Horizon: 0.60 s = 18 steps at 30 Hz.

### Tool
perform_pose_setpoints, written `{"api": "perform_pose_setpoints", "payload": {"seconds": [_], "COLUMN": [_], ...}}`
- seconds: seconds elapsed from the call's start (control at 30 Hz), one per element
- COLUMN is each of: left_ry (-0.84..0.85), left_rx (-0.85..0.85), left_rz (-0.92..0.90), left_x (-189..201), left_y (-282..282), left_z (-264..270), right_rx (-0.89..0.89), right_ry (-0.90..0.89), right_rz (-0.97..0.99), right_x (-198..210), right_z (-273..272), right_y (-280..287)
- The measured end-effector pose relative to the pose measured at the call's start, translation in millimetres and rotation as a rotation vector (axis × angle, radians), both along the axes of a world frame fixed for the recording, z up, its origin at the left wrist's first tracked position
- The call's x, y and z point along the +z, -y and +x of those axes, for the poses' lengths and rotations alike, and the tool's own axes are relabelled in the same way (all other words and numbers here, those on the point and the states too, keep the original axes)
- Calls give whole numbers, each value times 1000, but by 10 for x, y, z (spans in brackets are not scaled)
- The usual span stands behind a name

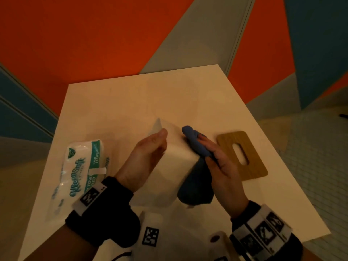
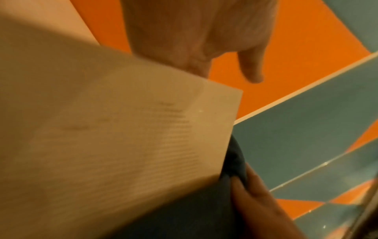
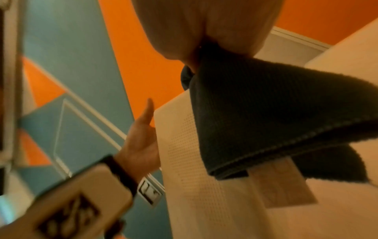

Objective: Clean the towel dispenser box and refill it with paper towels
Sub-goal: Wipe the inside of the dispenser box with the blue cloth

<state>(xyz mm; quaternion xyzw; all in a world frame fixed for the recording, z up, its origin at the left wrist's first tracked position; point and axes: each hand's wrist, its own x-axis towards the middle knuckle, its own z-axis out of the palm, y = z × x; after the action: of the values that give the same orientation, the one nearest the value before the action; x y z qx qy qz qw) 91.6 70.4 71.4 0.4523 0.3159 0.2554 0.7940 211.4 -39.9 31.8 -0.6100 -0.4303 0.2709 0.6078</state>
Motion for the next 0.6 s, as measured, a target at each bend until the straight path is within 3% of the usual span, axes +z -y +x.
{"api": "perform_pose_setpoints", "payload": {"seconds": [0.13, 0.23, 0.33, 0.47, 0.6], "left_ry": [-113, -155, -171, -122, -139], "left_rx": [128, 34, -17, -140, -155], "left_rz": [-45, -80, -91, -36, 103], "left_x": [-134, -213, -248, -276, -286], "left_y": [-86, -46, -13, 88, 140], "left_z": [60, 78, 28, -61, -138], "right_rx": [122, 208, 259, 253, 165], "right_ry": [278, 376, 362, 586, 212], "right_rz": [-62, -46, -60, -45, 31], "right_x": [-236, -394, -405, -378, -242], "right_z": [-86, -147, -136, -63, 23], "right_y": [150, 263, 329, 351, 163]}}
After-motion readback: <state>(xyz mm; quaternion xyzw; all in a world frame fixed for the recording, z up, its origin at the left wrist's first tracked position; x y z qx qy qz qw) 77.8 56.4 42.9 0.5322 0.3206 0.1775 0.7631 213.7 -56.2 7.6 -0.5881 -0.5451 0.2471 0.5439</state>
